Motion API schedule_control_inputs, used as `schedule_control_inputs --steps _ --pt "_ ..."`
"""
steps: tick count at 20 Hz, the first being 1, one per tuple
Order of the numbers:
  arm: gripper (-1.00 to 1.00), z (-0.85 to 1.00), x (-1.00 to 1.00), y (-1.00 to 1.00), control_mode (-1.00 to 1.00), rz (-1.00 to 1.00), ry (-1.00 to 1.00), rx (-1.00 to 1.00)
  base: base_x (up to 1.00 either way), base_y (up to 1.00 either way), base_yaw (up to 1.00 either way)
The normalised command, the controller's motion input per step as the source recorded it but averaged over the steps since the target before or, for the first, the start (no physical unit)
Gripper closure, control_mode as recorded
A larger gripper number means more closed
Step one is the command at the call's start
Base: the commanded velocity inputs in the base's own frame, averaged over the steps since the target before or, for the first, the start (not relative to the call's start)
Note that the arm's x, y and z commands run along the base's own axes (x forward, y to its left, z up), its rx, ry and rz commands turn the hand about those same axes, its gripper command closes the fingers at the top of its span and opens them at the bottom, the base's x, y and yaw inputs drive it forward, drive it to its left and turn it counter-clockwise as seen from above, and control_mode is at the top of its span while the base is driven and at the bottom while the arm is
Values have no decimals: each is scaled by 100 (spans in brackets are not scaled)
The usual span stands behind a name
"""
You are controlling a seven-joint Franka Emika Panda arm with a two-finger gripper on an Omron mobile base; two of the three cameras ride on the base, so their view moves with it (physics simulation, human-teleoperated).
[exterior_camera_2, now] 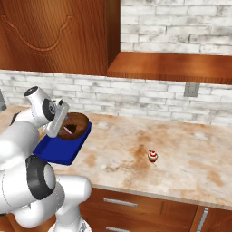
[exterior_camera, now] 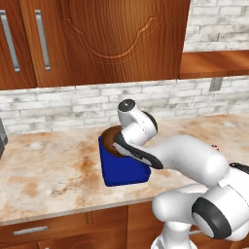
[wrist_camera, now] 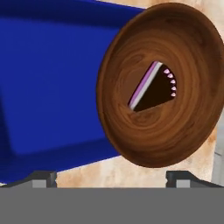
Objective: Place the bowl with cake and the cupcake onto the tray.
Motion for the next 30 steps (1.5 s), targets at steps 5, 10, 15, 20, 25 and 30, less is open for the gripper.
schedule_control_inputs --steps 5,10,15,20,25,30 --pt "-100 26 -21 -21 -100 -25 0 4 0 0 0" --pt "-100 5 -22 -39 -100 -23 -5 4 0 0 0" --pt "-100 0 -18 -40 -100 -22 -9 2 0 0 0" --pt "-100 0 -17 -40 -100 -21 -10 3 0 0 0" --pt "-100 0 0 -31 -100 -22 -4 5 0 0 0" --pt "-100 4 0 -32 -100 -23 -1 8 0 0 0"
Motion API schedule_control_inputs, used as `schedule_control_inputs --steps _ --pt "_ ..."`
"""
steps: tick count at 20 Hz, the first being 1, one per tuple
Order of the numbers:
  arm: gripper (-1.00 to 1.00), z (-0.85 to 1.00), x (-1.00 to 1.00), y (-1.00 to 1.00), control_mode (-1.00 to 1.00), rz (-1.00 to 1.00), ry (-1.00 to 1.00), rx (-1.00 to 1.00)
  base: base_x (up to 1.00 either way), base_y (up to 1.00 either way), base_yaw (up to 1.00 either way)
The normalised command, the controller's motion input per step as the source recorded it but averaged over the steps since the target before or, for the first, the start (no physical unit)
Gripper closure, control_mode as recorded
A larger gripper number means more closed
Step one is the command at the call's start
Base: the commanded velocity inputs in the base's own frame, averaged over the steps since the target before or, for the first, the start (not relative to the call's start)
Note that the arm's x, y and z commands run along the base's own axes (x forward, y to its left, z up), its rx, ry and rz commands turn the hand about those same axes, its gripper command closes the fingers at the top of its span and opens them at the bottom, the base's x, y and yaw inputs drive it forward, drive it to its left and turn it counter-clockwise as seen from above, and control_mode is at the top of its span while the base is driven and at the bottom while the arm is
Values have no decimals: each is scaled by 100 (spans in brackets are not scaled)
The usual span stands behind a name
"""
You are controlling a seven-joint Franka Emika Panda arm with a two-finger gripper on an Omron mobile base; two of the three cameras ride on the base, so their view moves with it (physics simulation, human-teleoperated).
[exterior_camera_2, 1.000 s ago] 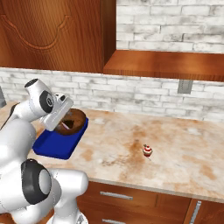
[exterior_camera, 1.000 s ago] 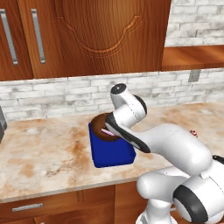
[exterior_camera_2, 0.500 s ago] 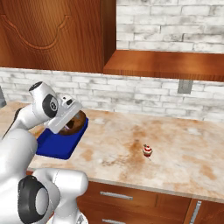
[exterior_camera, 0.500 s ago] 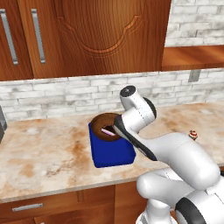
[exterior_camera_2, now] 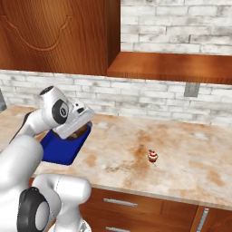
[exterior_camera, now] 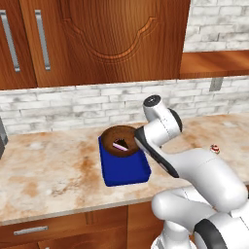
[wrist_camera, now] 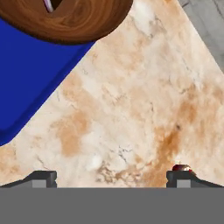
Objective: Place the bowl with cake and the cupcake onto the tray.
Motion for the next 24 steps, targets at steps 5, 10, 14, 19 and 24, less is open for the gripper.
schedule_control_inputs --steps 5,10,14,19,24 --pt "-100 4 0 -34 -100 -28 -2 11 0 0 0" --pt "-100 0 -3 -40 -100 -27 -4 10 0 0 0" --pt "-100 0 -1 -42 -100 -26 -5 9 0 0 0" --pt "-100 0 0 -49 -100 -26 -8 6 0 0 0" --pt "-100 0 0 -51 -100 -26 -5 9 0 0 0"
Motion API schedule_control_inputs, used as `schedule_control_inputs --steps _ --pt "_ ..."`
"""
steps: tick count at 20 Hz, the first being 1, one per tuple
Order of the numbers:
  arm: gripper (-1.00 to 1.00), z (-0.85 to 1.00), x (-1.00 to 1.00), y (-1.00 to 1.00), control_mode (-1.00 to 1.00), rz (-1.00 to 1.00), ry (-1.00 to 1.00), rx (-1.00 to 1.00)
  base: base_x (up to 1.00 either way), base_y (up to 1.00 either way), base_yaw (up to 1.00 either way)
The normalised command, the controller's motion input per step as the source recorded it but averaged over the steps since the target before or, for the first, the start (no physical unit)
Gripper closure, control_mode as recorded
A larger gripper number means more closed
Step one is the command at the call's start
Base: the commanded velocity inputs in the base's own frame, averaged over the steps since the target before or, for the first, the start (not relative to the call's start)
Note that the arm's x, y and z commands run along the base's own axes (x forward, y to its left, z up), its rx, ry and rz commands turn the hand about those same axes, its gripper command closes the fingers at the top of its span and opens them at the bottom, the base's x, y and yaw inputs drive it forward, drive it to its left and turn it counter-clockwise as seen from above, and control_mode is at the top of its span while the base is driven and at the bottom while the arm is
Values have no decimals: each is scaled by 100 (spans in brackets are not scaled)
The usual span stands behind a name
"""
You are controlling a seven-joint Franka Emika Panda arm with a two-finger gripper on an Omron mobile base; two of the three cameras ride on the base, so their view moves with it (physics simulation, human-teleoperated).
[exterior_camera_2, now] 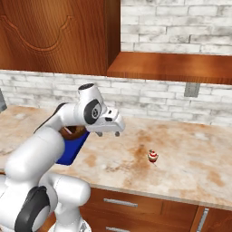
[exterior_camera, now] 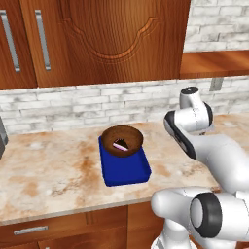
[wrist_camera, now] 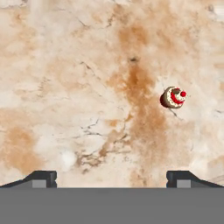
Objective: Place the bowl with cake and the cupcake onto the tray.
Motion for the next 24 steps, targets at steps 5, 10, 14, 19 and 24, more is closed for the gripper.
schedule_control_inputs --steps 5,10,14,19,24 --pt "-100 0 0 -51 -100 -19 -1 7 0 0 0" --pt "-100 0 0 -47 -100 -11 0 9 0 0 0" --pt "-100 0 0 -36 -100 -4 0 5 0 0 0" --pt "-100 0 12 -35 -100 0 0 2 0 0 0" --pt "-100 0 11 -39 -100 0 5 5 0 0 0"
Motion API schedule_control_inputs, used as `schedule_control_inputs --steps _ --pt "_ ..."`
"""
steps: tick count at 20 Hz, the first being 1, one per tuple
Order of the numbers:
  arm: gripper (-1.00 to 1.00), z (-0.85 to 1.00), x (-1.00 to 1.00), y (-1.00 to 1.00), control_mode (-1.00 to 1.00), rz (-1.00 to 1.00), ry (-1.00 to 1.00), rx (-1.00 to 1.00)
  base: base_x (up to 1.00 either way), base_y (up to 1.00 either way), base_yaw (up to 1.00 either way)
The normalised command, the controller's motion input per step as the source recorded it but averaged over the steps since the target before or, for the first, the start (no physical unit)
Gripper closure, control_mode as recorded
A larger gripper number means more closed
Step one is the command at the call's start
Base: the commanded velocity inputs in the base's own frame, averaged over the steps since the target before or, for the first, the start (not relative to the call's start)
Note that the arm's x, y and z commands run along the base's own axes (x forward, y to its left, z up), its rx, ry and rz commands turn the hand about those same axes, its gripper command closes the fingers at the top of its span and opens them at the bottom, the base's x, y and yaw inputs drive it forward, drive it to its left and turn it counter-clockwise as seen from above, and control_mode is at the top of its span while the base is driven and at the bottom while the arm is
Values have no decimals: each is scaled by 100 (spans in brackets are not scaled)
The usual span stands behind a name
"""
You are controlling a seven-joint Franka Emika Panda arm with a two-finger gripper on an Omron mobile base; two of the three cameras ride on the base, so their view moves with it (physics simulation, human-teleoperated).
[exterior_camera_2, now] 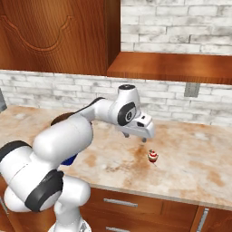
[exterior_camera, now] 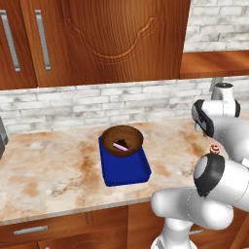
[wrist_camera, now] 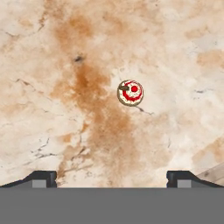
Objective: Place the bowl with cake and the cupcake onto the tray.
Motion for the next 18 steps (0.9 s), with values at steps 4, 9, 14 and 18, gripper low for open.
schedule_control_inputs --steps 4,9,14,18 --pt "-100 -1 6 -32 -100 0 4 5 0 0 0" --pt "-100 -2 7 -24 -100 0 3 3 0 0 0" --pt "-100 -10 21 -23 -100 0 1 4 0 0 0" --pt "-100 -22 16 -21 -100 0 0 2 0 0 0"
